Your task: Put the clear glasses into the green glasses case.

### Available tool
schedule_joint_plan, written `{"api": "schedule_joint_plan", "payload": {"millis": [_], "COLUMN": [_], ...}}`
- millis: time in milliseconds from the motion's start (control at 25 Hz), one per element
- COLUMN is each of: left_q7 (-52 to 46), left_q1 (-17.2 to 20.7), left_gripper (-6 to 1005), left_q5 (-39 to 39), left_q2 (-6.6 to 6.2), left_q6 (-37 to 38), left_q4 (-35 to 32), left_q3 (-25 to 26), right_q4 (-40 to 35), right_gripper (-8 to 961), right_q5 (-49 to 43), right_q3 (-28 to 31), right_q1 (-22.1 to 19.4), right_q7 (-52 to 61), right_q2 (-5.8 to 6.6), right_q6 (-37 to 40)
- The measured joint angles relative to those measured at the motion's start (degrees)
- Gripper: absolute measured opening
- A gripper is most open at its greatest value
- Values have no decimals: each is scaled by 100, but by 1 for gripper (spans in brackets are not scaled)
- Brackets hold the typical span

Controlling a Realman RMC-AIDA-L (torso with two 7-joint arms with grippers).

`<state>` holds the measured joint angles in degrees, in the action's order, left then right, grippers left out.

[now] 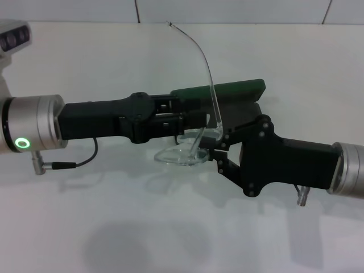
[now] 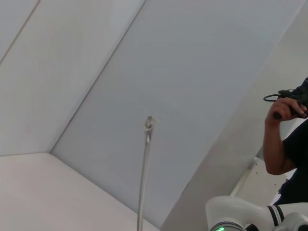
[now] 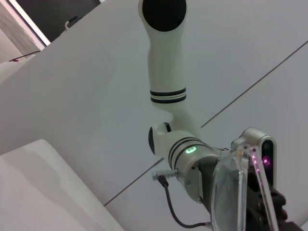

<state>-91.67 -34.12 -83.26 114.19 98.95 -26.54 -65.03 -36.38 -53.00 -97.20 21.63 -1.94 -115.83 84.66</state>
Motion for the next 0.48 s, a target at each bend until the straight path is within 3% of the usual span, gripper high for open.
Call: {"api": "schedule_joint_plan", "payload": {"millis": [480], "left_q7": [-82], "left_q1": [-42], "left_gripper": [516], "left_q5": [-137], "left_q2": [10], "left_q6": [11], "left_q4": [-49], "left_q3": [-9], "right_q4": [18], "right_gripper": [68], "right_q5": [0], "right_q3": [-1], "right_q1": [-10], "right_q7": [4], "right_q2": [0], "right_q6": [-5]}}
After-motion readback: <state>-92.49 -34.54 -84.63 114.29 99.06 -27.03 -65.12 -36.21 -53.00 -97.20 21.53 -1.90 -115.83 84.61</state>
